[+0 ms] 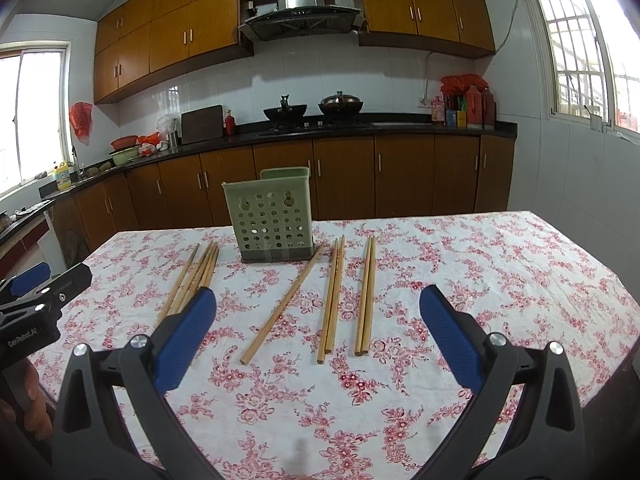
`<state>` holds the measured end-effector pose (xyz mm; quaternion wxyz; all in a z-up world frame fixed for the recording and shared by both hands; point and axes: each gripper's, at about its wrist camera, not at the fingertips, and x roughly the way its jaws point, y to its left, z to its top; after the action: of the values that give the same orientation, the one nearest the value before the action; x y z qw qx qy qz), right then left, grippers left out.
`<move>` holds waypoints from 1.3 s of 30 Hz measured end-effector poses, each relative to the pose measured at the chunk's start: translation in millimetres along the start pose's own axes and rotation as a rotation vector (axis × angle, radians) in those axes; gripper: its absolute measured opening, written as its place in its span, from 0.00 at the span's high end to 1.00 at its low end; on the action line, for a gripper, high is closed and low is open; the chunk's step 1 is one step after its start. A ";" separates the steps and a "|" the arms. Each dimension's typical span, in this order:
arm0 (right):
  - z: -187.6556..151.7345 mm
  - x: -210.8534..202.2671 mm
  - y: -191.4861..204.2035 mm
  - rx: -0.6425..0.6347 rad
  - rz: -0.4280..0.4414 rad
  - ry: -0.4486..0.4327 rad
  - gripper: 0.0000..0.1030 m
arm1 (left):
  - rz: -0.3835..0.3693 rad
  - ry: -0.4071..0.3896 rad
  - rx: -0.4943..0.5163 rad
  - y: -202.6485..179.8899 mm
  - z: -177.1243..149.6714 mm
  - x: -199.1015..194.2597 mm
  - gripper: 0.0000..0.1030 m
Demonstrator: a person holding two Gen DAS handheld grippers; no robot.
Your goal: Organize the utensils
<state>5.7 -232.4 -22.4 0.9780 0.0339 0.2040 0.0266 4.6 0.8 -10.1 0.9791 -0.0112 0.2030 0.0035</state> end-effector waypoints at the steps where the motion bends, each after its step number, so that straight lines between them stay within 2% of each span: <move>1: -0.8 4.6 -2.8 0.006 -0.005 0.010 0.04 | 0.003 0.004 0.000 -0.5 -0.7 3.8 0.02; 5: -0.9 23.1 -17.5 0.055 -0.061 0.078 0.04 | 0.047 0.095 -0.018 10.8 1.7 26.7 0.02; 8: 1.9 44.5 -35.3 0.111 -0.092 0.145 0.04 | 0.115 0.199 -0.035 23.5 2.5 50.8 0.02; 10: 3.3 61.1 -47.5 0.138 -0.114 0.193 0.12 | 0.120 0.261 -0.071 35.3 1.9 64.3 0.02; 12: 4.0 81.9 -58.7 0.170 -0.125 0.261 0.33 | 0.108 0.303 -0.110 47.3 -0.5 73.6 0.02; 13: 3.3 93.2 -63.5 0.186 -0.131 0.299 0.38 | 0.105 0.324 -0.125 52.1 -2.3 77.4 0.02; 15: 0.1 119.4 -73.2 0.232 -0.110 0.380 0.56 | 0.110 0.349 -0.134 59.5 -5.4 84.0 0.02; 18: -3.2 142.9 -77.6 0.246 -0.097 0.431 0.72 | 0.112 0.380 -0.132 65.0 -9.0 93.1 0.02; 24: -11.0 176.9 -67.1 0.196 -0.088 0.493 0.79 | 0.067 0.426 -0.147 70.2 -13.4 109.3 0.04; 28: -20.3 187.9 -62.7 0.163 -0.099 0.525 0.84 | 0.040 0.446 -0.149 68.4 -13.5 121.8 0.17; 30: -22.7 186.7 -62.4 0.132 -0.120 0.510 0.91 | 0.031 0.451 -0.145 67.1 -14.2 125.4 0.20; 35: -21.5 188.9 -78.9 0.162 -0.189 0.489 0.92 | 0.000 0.478 -0.124 63.9 -16.3 139.0 0.32; 39: -21.2 188.4 -84.7 0.165 -0.197 0.484 0.92 | -0.036 0.509 -0.106 58.9 -18.1 151.6 0.45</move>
<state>173.0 -303.3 -123.1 0.8925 0.0864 0.4358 -0.0779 135.9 59.6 -88.2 0.8944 -0.0667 0.4422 -0.0064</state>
